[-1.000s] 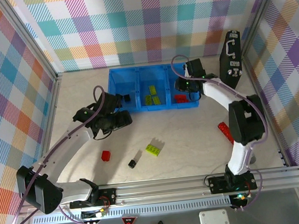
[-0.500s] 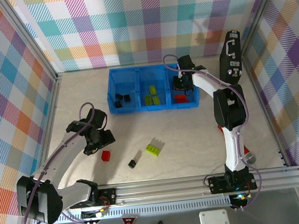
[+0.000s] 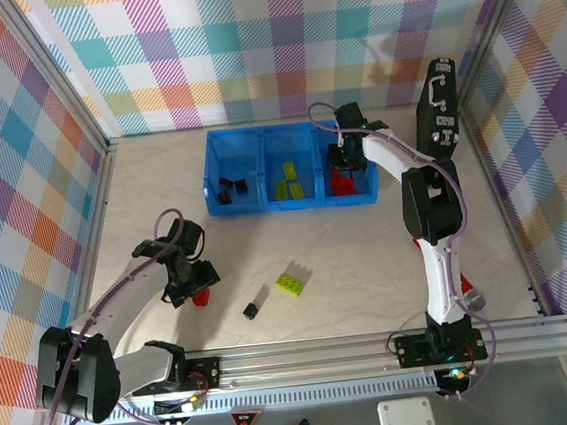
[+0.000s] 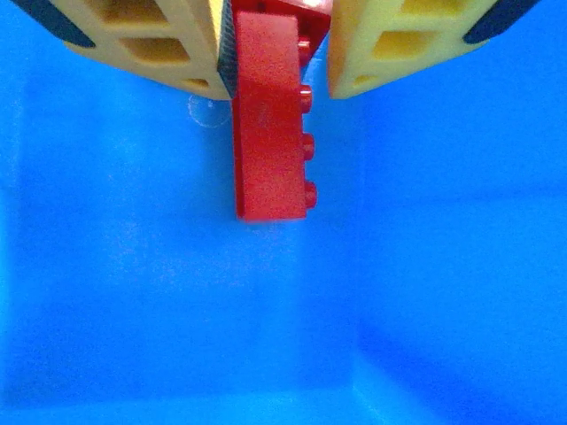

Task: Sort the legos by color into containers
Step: Place the lego in the container, then pick up the lego from the bottom-left of the table.

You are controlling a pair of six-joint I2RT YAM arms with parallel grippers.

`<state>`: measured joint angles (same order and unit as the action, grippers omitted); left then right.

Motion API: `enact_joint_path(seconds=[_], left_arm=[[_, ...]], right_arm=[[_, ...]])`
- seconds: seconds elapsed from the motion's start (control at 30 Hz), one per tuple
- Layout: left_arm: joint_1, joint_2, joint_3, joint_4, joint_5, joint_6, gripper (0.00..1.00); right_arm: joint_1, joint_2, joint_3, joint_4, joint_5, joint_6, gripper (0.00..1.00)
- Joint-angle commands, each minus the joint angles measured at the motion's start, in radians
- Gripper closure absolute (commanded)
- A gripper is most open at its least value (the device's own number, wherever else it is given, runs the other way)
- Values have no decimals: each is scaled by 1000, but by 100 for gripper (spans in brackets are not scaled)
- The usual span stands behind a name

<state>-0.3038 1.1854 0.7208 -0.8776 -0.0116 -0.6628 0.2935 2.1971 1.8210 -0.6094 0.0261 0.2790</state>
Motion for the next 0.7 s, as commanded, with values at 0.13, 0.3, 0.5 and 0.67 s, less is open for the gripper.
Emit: enact_joint_path(seconds=[0.13, 0.3, 0.5, 0.67], left_arm=[[11, -2, -68, 55, 44, -43, 30], [11, 9, -89, 71, 42, -41, 34], [11, 22, -85, 81, 30, -30, 37], [11, 49, -63, 81, -18, -13, 36]], right_arm=[[-8, -4, 39, -40, -4, -1, 60], [-9, -59, 25, -43, -43, 17, 60], [-7, -158, -19, -35, -73, 37, 59], [-3, -246, -61, -37, -87, 42, 59]])
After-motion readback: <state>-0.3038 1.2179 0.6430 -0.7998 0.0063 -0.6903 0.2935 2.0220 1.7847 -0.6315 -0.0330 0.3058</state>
